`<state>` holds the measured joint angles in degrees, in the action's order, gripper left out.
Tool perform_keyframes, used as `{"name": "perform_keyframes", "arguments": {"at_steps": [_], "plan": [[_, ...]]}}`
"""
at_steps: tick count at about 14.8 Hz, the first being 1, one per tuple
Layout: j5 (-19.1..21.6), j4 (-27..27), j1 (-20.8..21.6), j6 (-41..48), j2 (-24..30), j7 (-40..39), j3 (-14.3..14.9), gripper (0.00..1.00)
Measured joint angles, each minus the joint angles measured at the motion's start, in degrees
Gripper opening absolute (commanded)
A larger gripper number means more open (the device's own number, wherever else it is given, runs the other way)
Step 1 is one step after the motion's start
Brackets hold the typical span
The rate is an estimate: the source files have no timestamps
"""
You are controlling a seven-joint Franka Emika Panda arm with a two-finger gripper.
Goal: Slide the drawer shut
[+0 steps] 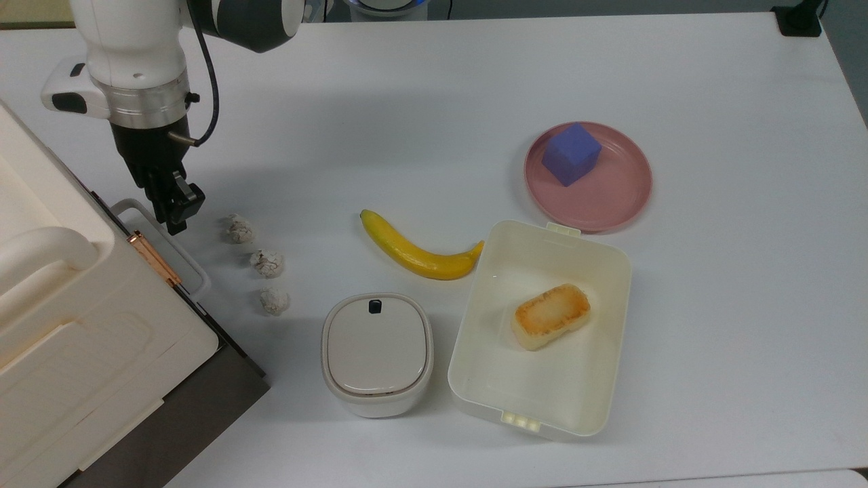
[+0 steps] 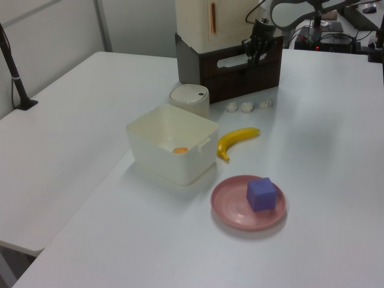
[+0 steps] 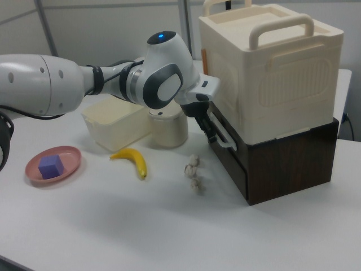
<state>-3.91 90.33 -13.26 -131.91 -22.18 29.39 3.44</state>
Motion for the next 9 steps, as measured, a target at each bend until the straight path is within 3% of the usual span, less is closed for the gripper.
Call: {"name": "perform_keyframes", "arguments": {"at_steps": [3,7,9], "plan": [[-0.35,-0.43,-0.03,2.35,0.32,-2.88,-0.02,0.38],[-0.05,-1.92,2.21,18.05,2.46,-13.91,-0.97,0.51],[1.61,-2.06,4.53,24.35,4.42,-17.82,-1.19,0.7]]}}
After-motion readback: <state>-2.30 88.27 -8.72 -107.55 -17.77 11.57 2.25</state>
